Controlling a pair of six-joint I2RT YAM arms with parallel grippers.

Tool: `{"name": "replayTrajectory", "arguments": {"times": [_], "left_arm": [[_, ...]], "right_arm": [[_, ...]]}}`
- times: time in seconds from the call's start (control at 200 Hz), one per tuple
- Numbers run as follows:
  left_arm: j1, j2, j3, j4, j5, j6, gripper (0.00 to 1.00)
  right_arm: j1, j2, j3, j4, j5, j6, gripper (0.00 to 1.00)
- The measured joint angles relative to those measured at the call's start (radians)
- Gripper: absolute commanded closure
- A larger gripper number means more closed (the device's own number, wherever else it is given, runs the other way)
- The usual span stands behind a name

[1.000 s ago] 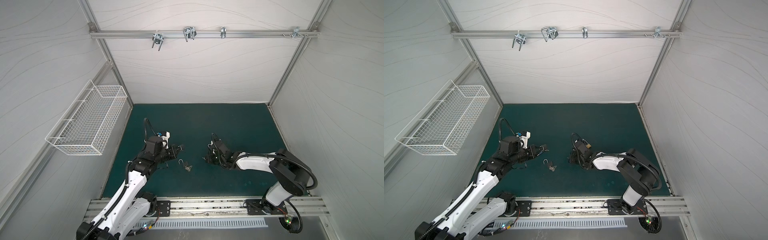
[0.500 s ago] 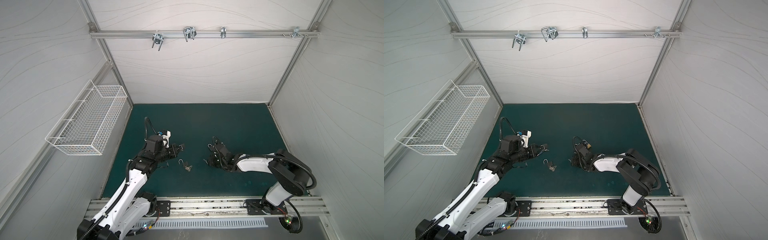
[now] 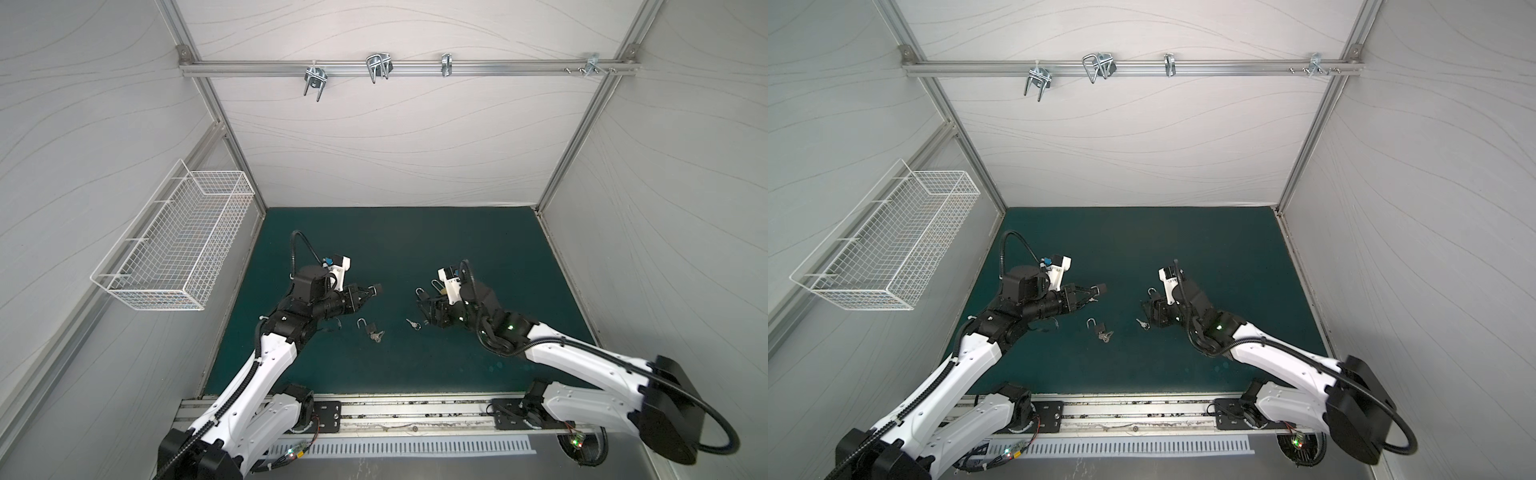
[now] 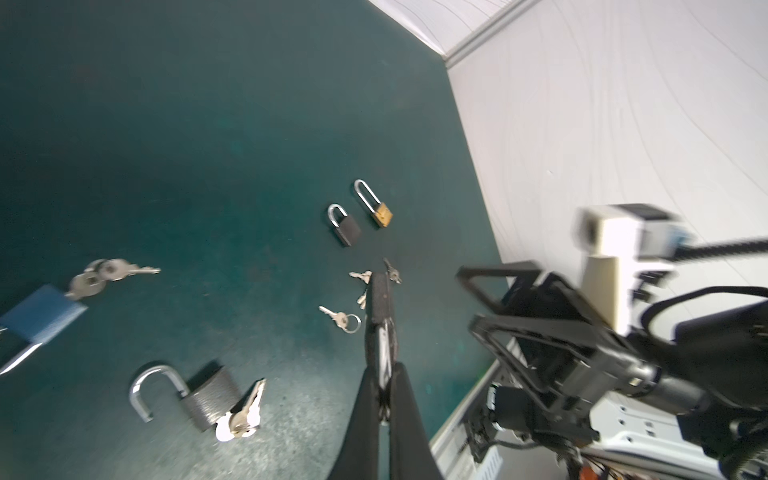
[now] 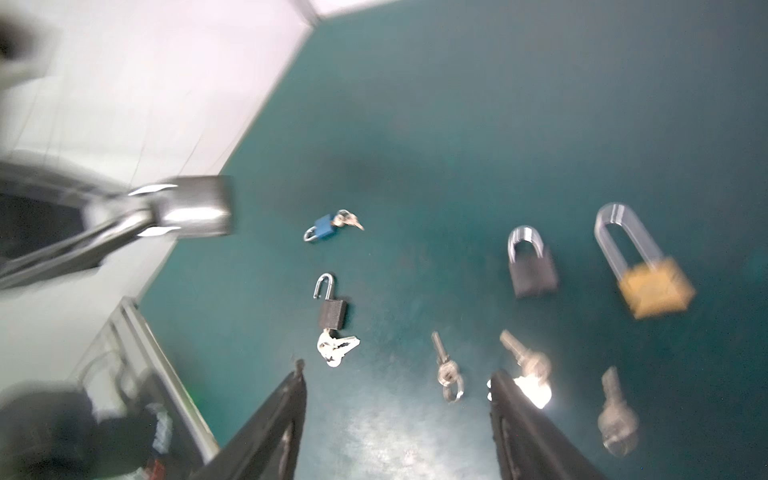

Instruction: Lock with the key

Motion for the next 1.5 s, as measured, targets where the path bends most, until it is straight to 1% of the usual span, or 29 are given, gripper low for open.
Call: {"name": "replayTrajectory", "arguments": {"times": [0.085, 0.15, 0.26, 0.4, 0.46, 0.6, 0.7, 0.76, 1.005, 1.065, 1.145, 1.24, 1.5], "left_arm": [[-0.045, 0.035, 0.031, 0.003, 0.024, 0.015, 1.0], [-0.088, 0.06, 0.058, 0.014, 0.043, 0.021, 1.0], [-0.144, 0.091, 0.09, 0.068, 0.08, 0.019, 1.0], [-0.188, 0.128, 0.108, 0.13, 0.117, 0.008, 1.0], [-0.2, 0.138, 0.113, 0.147, 0.137, 0.004, 1.0], [-0.217, 0.145, 0.131, 0.163, 0.18, 0.004, 1.0], [-0.227, 0.143, 0.134, 0.175, 0.202, 0.011, 1.0], [-0.235, 0.143, 0.134, 0.175, 0.212, 0.016, 1.0], [-0.259, 0.124, 0.134, 0.175, 0.235, 0.038, 1.0], [-0.261, 0.124, 0.135, 0.175, 0.242, 0.042, 1.0], [-0.263, 0.124, 0.135, 0.175, 0.248, 0.045, 1.0], [-0.269, 0.125, 0.145, 0.174, 0.255, 0.051, 1.0], [-0.275, 0.131, 0.161, 0.174, 0.265, 0.068, 1.0]], "right_arm": [[0.0, -0.106, -0.002, -0.018, -0.033, -0.166, 0.1], [0.0, -0.178, -0.004, -0.024, -0.053, -0.282, 0.01], [0.0, -0.253, -0.004, -0.029, -0.1, -0.49, 0.01], [0.0, -0.227, 0.056, -0.106, -0.177, -0.703, 0.01], [0.0, -0.201, 0.087, -0.131, -0.21, -0.769, 0.01], [0.005, -0.151, 0.15, -0.175, -0.254, -0.888, 0.08], [0.005, -0.114, 0.193, -0.2, -0.27, -0.944, 0.09], [0.005, -0.09, 0.219, -0.216, -0.28, -0.969, 0.11], [0.005, -0.034, 0.256, -0.252, -0.307, -1.014, 0.18], [0.003, -0.026, 0.258, -0.262, -0.31, -1.022, 0.21], [0.0, -0.02, 0.259, -0.274, -0.312, -1.028, 0.31], [-0.005, -0.018, 0.264, -0.287, -0.315, -1.038, 0.37], [-0.011, -0.018, 0.265, -0.286, -0.315, -1.038, 0.47]]}}
